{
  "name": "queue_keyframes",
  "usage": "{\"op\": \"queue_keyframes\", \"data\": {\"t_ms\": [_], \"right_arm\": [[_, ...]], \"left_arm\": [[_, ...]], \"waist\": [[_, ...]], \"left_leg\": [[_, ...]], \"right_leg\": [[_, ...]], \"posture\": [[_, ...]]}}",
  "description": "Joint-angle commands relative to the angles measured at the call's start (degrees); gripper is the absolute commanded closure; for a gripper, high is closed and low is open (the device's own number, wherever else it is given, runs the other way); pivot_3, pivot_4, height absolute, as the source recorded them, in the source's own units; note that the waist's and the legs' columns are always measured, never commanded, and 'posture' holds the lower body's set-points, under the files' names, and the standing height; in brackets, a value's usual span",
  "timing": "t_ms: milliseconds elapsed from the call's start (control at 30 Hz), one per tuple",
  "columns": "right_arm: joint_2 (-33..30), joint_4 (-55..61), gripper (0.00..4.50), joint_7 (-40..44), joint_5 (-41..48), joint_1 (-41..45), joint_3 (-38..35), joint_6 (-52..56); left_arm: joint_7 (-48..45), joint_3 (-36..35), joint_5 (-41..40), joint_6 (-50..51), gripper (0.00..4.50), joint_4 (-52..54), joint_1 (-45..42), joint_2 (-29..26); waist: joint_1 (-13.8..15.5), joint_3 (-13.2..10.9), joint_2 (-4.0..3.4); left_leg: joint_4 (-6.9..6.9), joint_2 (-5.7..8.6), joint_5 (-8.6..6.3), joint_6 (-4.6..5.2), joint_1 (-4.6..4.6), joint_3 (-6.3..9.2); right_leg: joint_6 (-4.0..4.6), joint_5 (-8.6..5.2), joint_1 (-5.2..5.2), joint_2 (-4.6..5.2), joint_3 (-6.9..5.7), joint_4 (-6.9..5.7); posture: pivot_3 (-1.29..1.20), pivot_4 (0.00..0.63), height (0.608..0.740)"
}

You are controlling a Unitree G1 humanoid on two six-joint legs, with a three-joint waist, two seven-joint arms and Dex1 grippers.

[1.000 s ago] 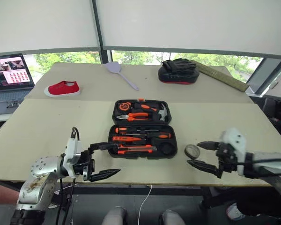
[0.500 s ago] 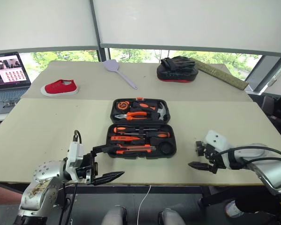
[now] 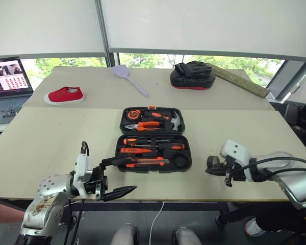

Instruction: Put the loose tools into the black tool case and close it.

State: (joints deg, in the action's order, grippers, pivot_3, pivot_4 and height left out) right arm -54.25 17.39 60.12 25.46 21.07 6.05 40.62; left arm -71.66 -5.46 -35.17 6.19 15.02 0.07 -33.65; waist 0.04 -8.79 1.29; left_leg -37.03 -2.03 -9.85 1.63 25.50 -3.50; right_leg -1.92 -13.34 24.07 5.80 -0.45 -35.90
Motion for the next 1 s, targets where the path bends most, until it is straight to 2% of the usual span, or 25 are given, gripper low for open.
{"op": "queue_keyframes", "data": {"t_ms": [33, 167, 333, 400, 600, 667, 700, 767, 867, 1000], "right_arm": [[3.9, 4.0, 4.48, 0.8, 7.9, 10.0, -0.4, 8.6], [7.5, -0.1, 4.48, 0.4, 4.8, 16.4, 7.7, 12.2], [8.8, -5.7, 4.48, 0.5, 1.0, 20.1, 13.9, 14.9], [7.4, -6.9, 4.48, 1.9, -1.8, 21.2, 17.1, 14.3], [8.4, -9.0, 4.48, 2.8, -4.8, 21.9, 19.8, 13.4], [7.7, -8.6, 3.69, 4.2, -5.0, 21.7, 20.6, 13.9], [7.6, -8.6, 3.58, 4.6, -5.3, 21.7, 20.7, 13.9], [8.5, -8.9, 3.01, 3.9, -6.0, 22.2, 20.4, 13.6], [9.8, -8.9, 1.87, 3.5, -6.3, 23.0, 19.8, 13.7], [8.3, -6.8, 0.42, 6.0, -5.6, 24.0, 19.0, 14.3]], "left_arm": [[0.4, 0.0, 0.2, -1.1, 0.0, 1.3, -0.9, -0.2], [0.6, 0.7, 0.9, -1.3, 0.0, 0.9, -1.6, 0.1], [1.2, 0.6, 1.5, -1.7, 0.0, 1.2, -1.5, 0.1], [1.6, 0.0, 1.6, -1.9, 0.0, 1.0, -1.2, -0.1], [1.1, -1.5, 2.2, -3.1, 0.0, -1.0, -1.1, -1.4], [1.2, -1.3, 2.4, -3.4, 0.0, -1.3, -1.5, -1.4], [1.4, -1.2, 2.6, -3.6, 0.0, -1.4, -1.7, -1.3], [1.7, -1.1, 2.7, -3.8, 0.0, -1.7, -2.0, -1.2], [1.4, -0.7, 3.2, -4.1, 0.0, -1.9, -2.1, -1.2], [1.2, -1.1, 3.5, -4.3, 0.0, -2.4, -2.0, -1.3]], "waist": [[-0.2, 0.0, 0.02], [0.3, 0.0, 0.1], [0.6, 0.0, 0.1], [0.6, 0.0, 0.1], [0.5, 0.0, 0.1], [0.5, 0.0, 0.1], [0.5, 0.0, 0.1], [0.6, 0.0, 0.1], [0.5, 0.0, 0.1], [0.5, 0.0, 0.1]], "left_leg": [[0.0, -0.07, 0.0, 0.0, -0.03, 0.07], [0.0, -0.46, 0.0, -0.01, -0.09, 0.0], [0.0, -0.46, 0.0, -0.02, 0.05, -0.29], [0.0, -0.46, 0.0, -0.02, 0.06, -0.32], [0.0, -0.57, 0.0, -0.02, 0.02, -0.35], [0.0, -0.58, 0.0, -0.02, 0.01, -0.37], [0.0, -0.58, 0.0, -0.02, 0.01, -0.37], [0.0, -0.59, 0.0, -0.02, 0.01, -0.37], [0.0, -0.59, 0.0, -0.03, 0.01, -0.37], [0.0, -0.6, 0.01, -0.03, 0.01, -0.37]], "right_leg": [[-0.07, 0.04, 0.0, -0.12, 0.06, -0.01], [0.27, 0.12, -0.03, -0.41, 0.04, 0.0], [0.4, 0.08, 0.1, -0.37, 0.06, 0.0], [0.36, 0.13, 0.13, -0.37, 0.07, 0.0], [0.45, 0.13, 0.17, -0.49, 0.03, -0.08], [0.48, 0.14, 0.18, -0.51, 0.02, -0.08], [0.48, 0.14, 0.18, -0.51, 0.02, -0.09], [0.48, 0.14, 0.16, -0.5, 0.0, -0.09], [0.48, 0.14, 0.17, -0.49, 0.0, -0.08], [0.49, 0.15, 0.19, -0.51, 0.0, -0.11]], "posture": [[0.0, 0.15, 0.74], [0.0, 0.15, 0.74], [0.0, 0.15, 0.74], [0.0, 0.15, 0.74], [0.0, 0.15, 0.74], [0.0, 0.15, 0.74], [0.0, 0.15, 0.74], [0.0, 0.15, 0.74], [0.0, 0.15, 0.74], [0.0, 0.15, 0.74]]}}
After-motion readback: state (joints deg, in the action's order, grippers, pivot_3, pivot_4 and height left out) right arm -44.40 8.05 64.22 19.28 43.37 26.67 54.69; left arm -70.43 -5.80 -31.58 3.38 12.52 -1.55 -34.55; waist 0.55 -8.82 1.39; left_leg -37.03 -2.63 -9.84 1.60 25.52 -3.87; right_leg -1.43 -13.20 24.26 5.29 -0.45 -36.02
